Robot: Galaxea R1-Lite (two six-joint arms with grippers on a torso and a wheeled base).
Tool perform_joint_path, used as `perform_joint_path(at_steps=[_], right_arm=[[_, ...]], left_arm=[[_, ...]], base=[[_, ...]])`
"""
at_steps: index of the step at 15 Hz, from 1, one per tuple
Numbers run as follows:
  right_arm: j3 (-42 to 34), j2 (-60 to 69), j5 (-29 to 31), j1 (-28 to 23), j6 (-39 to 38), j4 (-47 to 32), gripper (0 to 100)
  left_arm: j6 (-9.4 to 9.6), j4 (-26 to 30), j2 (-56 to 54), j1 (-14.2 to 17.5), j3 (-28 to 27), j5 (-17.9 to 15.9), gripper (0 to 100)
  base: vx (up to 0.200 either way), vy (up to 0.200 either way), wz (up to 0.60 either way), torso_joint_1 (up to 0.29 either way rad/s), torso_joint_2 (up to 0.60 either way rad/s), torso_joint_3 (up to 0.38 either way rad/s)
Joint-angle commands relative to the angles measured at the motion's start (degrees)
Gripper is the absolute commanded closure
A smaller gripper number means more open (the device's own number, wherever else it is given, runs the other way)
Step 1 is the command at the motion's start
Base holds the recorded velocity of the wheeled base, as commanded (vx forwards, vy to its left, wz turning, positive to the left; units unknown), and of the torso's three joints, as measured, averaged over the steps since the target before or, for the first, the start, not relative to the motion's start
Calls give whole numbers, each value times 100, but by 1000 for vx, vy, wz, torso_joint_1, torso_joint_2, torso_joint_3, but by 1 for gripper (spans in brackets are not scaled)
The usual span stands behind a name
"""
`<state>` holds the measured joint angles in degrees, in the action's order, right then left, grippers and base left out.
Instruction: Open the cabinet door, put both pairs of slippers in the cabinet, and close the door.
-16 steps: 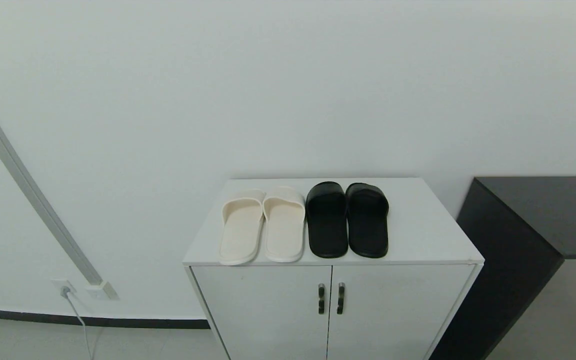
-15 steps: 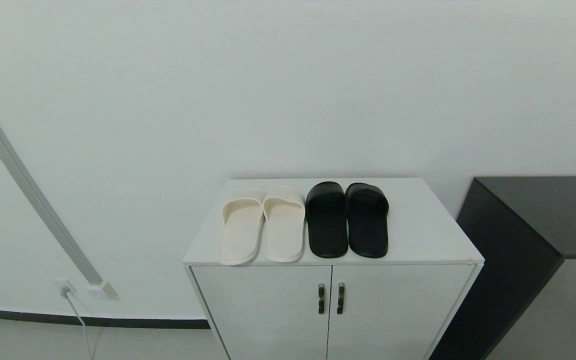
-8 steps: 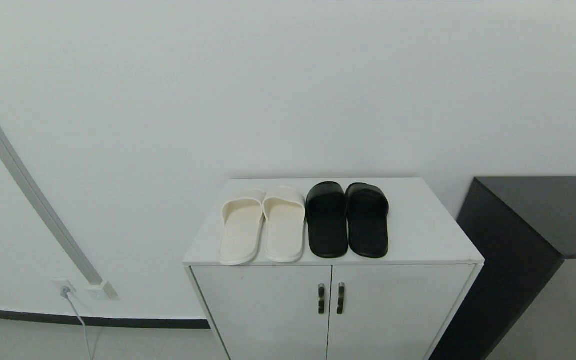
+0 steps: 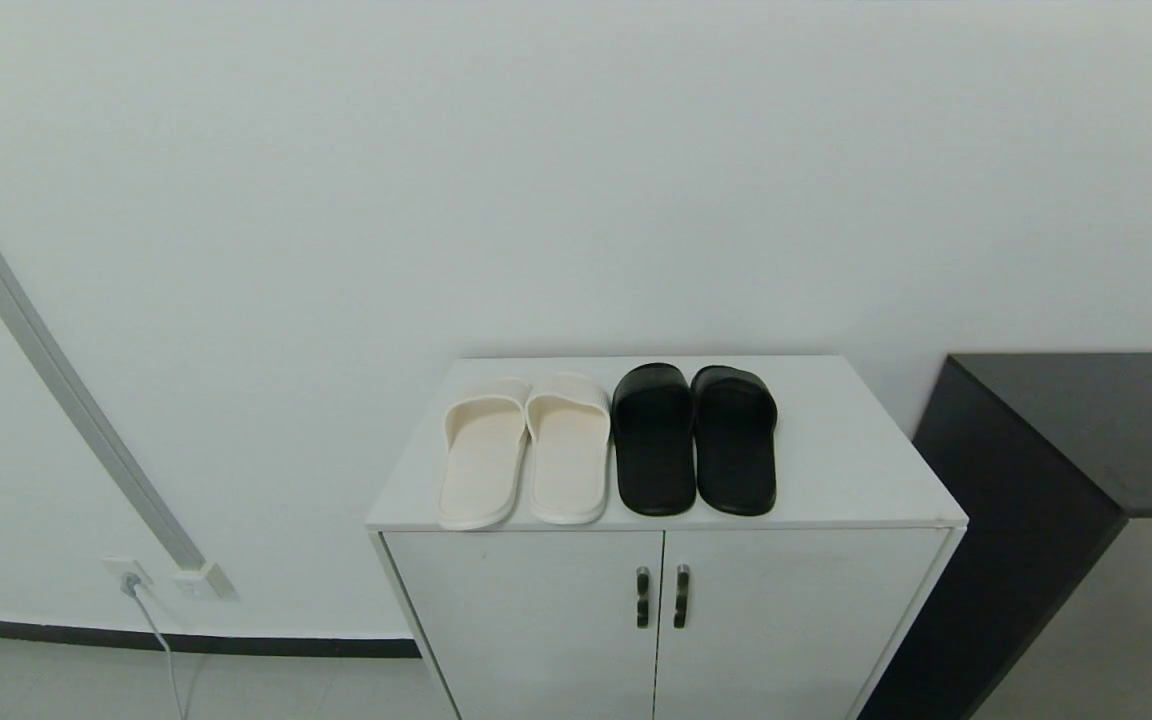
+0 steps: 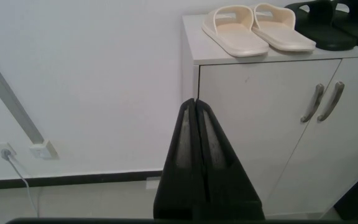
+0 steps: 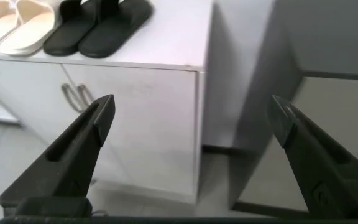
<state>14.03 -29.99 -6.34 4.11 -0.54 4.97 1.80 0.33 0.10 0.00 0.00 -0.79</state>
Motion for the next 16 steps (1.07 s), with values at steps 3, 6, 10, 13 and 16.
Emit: perform_joint_path(at_steps=[3,6,10,13,16], right_arm=[[768,-3760,528,1804,-852,2034,0],[1726,-4718,1188,2569,-1010,2148,0],[3132,-5878,1996,3263,-1432,1656,0],[4125,-6722,2225,3439,-1792,1322,0],[4995,-7662,2752,3492,-1941,1331,0]], left_arm=[[-5,2,-1,0,0,0,100],[-31,2,-1,0,0,0,100],[-145,-7,-1,0,-9,35,100],[-145,2,-1,0,-9,106,100],[-163,-7,-1,0,-9,106,100]], base=[[0,0,0,0,0,0],[0,0,0,0,0,0],[0,0,0,0,0,0],[0,0,0,0,0,0],[0,0,0,0,0,0]])
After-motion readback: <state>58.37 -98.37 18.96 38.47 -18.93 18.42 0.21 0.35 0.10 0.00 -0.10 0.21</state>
